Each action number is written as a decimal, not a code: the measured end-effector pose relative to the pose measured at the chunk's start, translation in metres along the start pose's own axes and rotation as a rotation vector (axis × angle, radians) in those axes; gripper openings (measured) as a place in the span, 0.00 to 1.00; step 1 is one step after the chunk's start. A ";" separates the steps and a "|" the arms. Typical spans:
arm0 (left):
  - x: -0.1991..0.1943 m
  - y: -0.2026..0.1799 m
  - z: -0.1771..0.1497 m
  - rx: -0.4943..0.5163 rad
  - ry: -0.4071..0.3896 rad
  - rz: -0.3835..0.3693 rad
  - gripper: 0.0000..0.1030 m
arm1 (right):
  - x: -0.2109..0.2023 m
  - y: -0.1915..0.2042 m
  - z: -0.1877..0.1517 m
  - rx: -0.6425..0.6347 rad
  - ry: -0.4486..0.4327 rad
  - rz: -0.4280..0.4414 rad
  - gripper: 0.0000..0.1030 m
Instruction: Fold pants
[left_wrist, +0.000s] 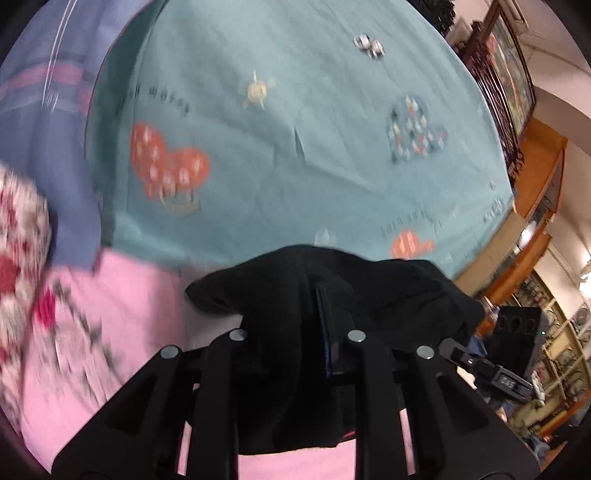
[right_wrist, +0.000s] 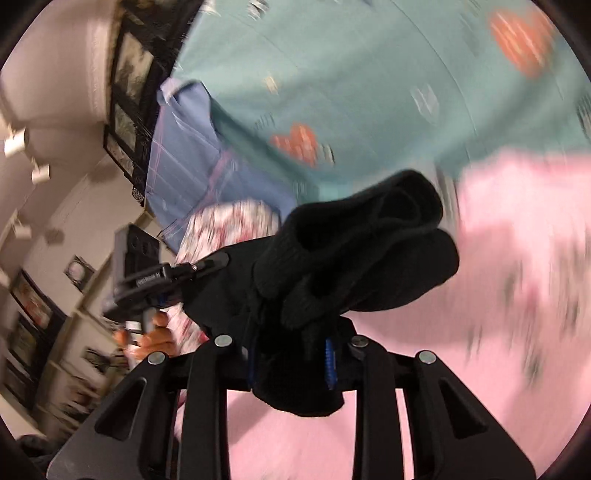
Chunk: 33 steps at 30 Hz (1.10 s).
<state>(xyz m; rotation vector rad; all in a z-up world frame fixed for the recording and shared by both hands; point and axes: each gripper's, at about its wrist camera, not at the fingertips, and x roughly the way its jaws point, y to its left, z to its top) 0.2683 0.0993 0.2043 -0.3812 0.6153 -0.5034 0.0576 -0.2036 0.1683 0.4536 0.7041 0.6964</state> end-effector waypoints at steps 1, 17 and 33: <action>0.013 0.006 0.011 -0.003 -0.004 0.019 0.19 | 0.008 0.004 0.023 -0.035 -0.026 0.001 0.26; 0.159 0.140 -0.085 -0.207 0.157 0.239 0.88 | 0.176 -0.207 0.028 0.290 0.019 -0.283 0.74; -0.024 -0.029 -0.204 0.253 -0.035 0.560 0.98 | 0.018 -0.011 0.010 -0.123 -0.103 -0.532 0.99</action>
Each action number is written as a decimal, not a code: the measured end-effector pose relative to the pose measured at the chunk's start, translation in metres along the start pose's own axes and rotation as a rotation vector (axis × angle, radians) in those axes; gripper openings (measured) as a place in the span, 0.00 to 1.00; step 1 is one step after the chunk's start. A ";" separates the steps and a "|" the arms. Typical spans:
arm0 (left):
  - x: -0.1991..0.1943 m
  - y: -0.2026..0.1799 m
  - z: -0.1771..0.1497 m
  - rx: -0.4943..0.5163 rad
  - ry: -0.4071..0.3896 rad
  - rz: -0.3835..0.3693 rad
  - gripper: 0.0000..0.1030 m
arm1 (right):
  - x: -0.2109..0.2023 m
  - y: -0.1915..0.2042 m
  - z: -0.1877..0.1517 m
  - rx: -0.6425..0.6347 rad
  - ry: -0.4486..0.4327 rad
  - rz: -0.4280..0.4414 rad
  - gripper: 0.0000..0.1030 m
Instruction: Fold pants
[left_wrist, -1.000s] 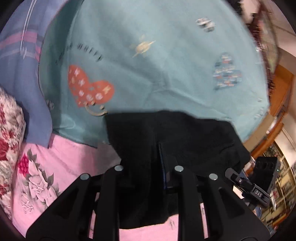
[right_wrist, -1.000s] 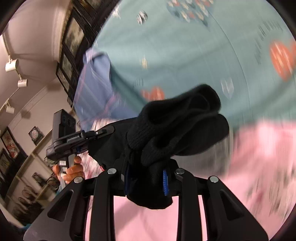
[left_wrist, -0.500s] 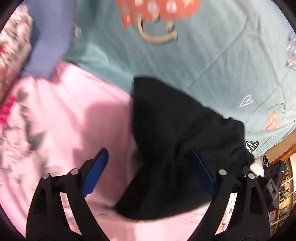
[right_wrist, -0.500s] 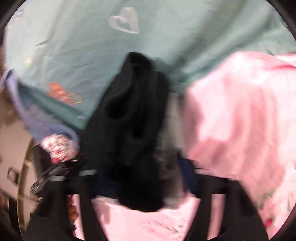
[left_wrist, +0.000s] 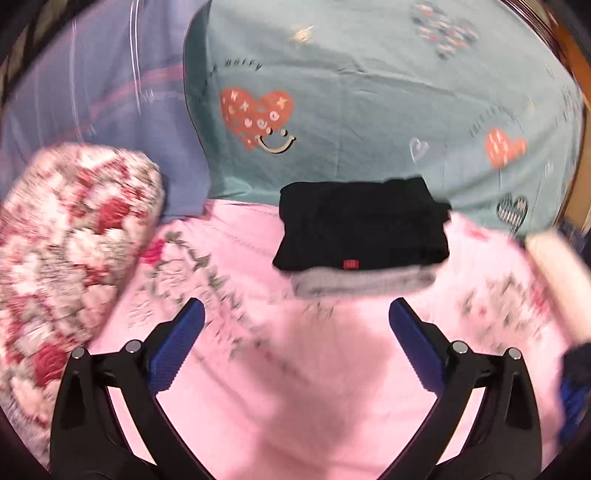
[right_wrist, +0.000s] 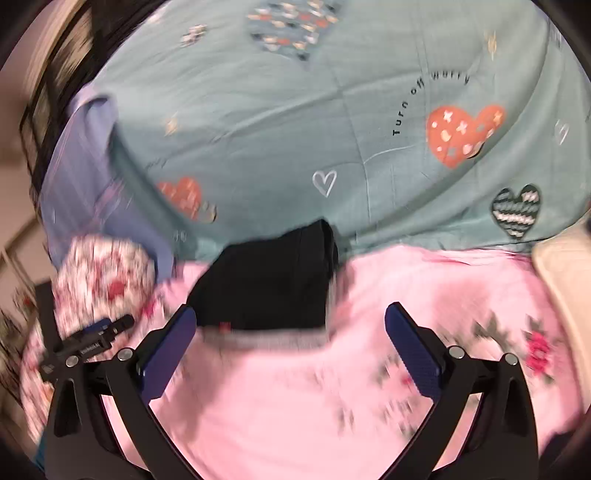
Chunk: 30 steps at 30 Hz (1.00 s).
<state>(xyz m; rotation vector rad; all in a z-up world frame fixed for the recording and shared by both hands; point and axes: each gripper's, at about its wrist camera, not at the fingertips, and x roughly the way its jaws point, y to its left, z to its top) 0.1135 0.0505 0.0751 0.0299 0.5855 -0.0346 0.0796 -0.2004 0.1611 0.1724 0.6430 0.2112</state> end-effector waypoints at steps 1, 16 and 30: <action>-0.005 -0.008 -0.012 0.020 -0.015 0.017 0.98 | -0.011 0.008 -0.017 -0.027 -0.021 -0.019 0.99; 0.008 -0.056 -0.076 0.093 -0.055 0.052 0.98 | -0.007 0.017 -0.185 -0.053 -0.114 -0.166 0.99; 0.018 -0.063 -0.086 0.112 -0.036 0.007 0.98 | 0.013 0.013 -0.207 -0.079 -0.066 -0.162 0.99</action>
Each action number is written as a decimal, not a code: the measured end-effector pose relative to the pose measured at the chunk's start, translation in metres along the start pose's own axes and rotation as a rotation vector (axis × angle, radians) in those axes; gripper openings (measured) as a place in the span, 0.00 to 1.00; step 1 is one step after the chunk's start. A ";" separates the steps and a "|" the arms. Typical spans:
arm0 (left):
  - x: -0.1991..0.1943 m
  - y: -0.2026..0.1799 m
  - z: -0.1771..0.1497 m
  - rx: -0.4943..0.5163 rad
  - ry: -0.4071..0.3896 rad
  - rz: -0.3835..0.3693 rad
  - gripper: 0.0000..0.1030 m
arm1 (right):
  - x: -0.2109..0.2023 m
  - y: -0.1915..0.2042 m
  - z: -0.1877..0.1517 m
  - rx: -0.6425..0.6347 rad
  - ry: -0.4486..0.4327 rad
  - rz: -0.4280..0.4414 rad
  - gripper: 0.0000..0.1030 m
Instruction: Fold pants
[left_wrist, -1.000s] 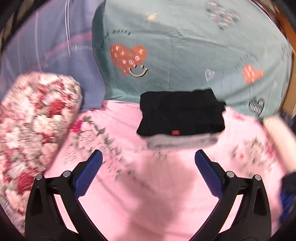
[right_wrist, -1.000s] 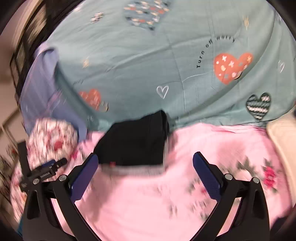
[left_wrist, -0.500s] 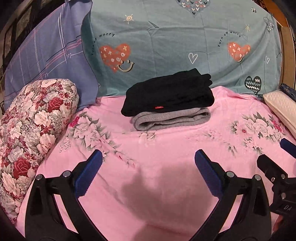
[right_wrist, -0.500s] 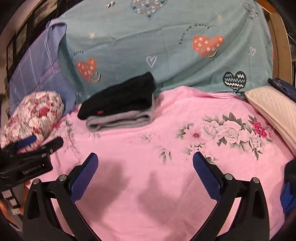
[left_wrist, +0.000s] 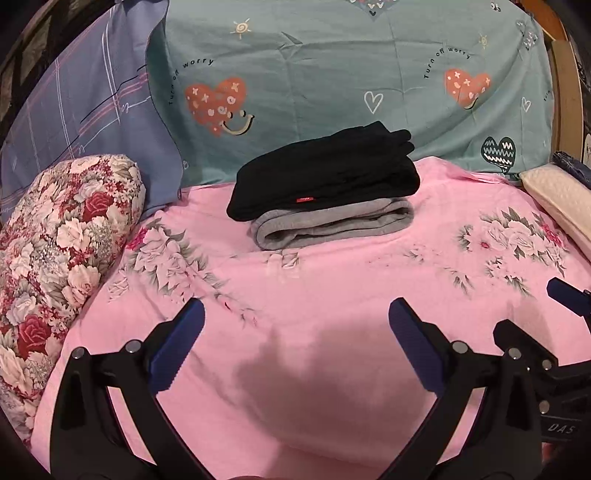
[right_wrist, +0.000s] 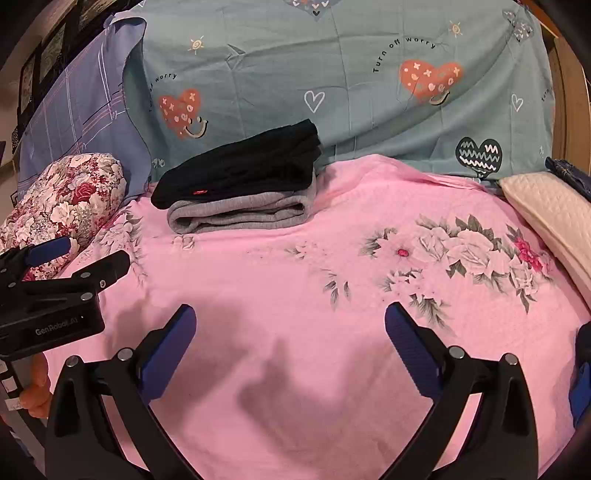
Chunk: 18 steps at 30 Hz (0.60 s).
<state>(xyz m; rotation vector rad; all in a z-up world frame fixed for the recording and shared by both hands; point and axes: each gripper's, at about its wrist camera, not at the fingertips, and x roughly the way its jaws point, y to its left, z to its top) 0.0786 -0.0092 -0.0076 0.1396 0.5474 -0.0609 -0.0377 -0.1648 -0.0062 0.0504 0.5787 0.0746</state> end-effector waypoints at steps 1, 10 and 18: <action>0.001 0.004 -0.001 -0.023 0.003 -0.022 0.98 | -0.001 0.000 0.000 -0.001 -0.001 0.001 0.99; 0.004 0.015 -0.006 -0.067 -0.008 0.059 0.98 | -0.002 0.002 0.000 -0.006 0.001 0.005 0.99; 0.011 0.004 -0.007 0.014 0.017 0.132 0.98 | -0.006 0.007 0.000 -0.032 -0.015 -0.006 0.99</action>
